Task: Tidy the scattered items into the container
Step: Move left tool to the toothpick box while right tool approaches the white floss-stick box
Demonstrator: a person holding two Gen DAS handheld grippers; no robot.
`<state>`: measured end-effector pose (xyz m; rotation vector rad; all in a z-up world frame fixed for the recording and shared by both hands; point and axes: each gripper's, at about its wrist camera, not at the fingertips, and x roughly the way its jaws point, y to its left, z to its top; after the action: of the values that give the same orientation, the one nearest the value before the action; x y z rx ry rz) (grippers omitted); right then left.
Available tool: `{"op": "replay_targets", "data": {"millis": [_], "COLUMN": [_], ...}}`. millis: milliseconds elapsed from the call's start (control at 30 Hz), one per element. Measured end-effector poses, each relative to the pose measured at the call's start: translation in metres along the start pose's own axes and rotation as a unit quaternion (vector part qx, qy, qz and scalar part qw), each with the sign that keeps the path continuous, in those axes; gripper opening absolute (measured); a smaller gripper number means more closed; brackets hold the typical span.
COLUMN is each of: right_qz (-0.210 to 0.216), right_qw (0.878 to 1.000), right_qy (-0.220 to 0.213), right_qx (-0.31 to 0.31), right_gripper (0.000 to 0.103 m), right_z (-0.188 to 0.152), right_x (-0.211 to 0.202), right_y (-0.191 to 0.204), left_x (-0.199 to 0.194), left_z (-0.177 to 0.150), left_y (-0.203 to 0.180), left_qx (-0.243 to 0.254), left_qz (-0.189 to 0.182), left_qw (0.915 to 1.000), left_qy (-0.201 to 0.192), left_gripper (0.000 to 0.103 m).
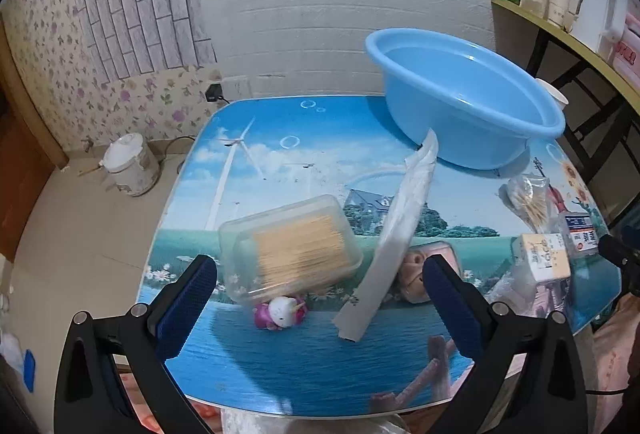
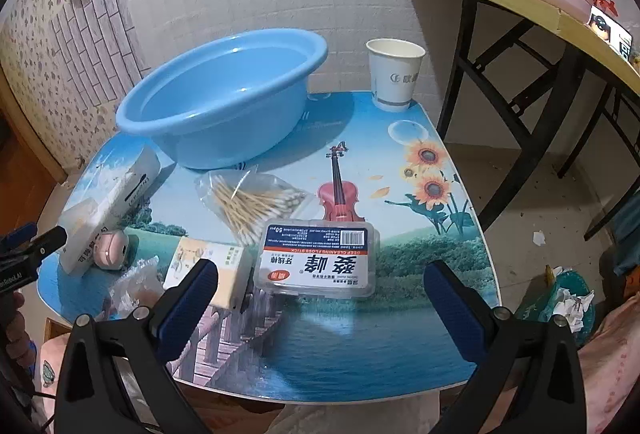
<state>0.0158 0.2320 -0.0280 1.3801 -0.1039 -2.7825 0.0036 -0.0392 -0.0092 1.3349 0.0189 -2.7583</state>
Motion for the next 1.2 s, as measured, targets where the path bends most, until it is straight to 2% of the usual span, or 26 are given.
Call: {"op": "replay_targets", "data": {"millis": [267,433,633,900,1200], "right_qz": [0.001,-0.001,-0.001,-0.01,-0.019], "right_qw": [1.0,1.0,1.0,1.0,1.0], "right_qy": [-0.002,-0.004,-0.003,-0.002,-0.003], "right_qx": [-0.001,0.004,0.012,0.013,0.016], "right_gripper": [0.103,0.103,0.103,0.103,0.103], "right_z": [-0.002,-0.001,-0.001,0.0,0.0], "right_x": [0.0,0.001,0.003,0.004,0.004], "right_y": [0.0,-0.003,-0.008,-0.012,-0.017], "left_x": [0.004,0.001,0.003,0.007,0.012], "left_z": [-0.005,-0.006,-0.008,-0.011,-0.011], "left_y": [0.012,0.021,0.036,0.033,0.046], "left_qx": [-0.008,-0.005,-0.024,-0.011,-0.03], "left_qz": [-0.015,-0.008,-0.009,-0.007,0.002], "left_qw": [0.9998,1.0,0.9997,0.9999,0.9995], "left_qy": [0.006,-0.003,0.002,0.004,0.01], "left_gripper": [0.103,0.103,0.103,0.103,0.103]}}
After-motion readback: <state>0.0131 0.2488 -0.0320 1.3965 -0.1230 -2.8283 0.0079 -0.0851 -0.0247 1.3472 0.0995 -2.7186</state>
